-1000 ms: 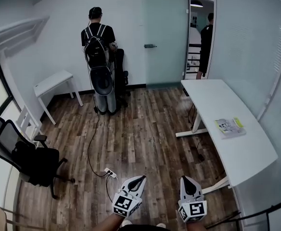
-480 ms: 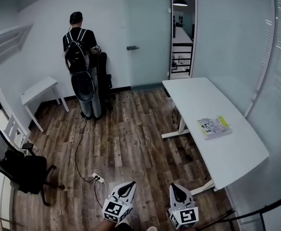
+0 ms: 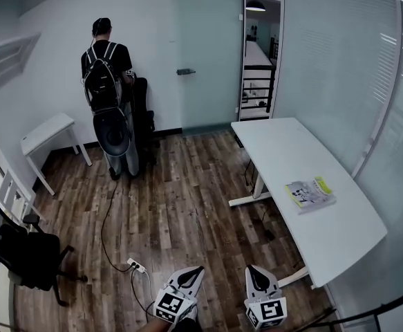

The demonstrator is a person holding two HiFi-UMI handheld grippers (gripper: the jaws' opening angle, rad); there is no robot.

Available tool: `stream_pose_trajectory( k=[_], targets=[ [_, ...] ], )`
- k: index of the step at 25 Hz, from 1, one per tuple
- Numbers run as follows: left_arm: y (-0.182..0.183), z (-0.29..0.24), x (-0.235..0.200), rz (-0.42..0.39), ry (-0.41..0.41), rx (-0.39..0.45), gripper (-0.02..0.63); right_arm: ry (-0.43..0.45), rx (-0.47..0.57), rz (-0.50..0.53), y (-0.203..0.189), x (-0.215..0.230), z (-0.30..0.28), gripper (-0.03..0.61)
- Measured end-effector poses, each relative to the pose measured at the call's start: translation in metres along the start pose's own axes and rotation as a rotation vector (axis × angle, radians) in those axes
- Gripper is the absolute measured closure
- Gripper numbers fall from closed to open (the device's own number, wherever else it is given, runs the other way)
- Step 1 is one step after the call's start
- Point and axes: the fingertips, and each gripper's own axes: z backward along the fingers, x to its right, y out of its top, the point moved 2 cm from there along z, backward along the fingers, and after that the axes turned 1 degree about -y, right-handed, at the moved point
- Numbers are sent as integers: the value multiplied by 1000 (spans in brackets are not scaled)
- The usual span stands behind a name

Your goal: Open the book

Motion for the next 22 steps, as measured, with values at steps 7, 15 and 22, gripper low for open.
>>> stream_pose_trajectory(
  k=[7, 15, 22],
  targets=[
    [8, -30, -71, -12, -21, 9, 600, -38, 1, 22, 14, 5, -76, 574],
    [27, -37, -157, -13, 33, 96, 600, -27, -5, 37, 24, -19, -161, 574],
    [31, -42, -204, -32, 37, 93, 600, -64, -24, 11, 19, -22, -202, 575]
  ],
)
